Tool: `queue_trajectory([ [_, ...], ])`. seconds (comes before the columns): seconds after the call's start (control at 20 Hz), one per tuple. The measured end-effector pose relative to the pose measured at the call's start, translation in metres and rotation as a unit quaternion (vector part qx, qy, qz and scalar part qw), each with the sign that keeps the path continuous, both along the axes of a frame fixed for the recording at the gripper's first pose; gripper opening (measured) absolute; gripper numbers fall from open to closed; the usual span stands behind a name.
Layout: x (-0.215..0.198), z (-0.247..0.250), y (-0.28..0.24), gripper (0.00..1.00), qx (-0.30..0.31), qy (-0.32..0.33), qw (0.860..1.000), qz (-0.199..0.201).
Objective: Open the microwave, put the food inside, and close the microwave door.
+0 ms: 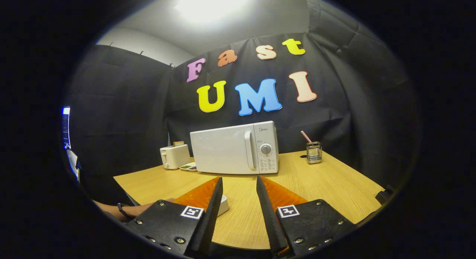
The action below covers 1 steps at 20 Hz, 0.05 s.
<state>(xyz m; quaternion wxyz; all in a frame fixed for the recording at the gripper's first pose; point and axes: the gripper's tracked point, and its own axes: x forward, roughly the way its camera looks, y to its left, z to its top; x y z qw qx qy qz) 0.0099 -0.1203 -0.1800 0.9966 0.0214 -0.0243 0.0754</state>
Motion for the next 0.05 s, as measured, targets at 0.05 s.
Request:
queue_trajectory([
  [0.05, -0.0011, -0.0011, -0.0029, 0.58, 0.000, 0.000, 1.000, -0.002],
])
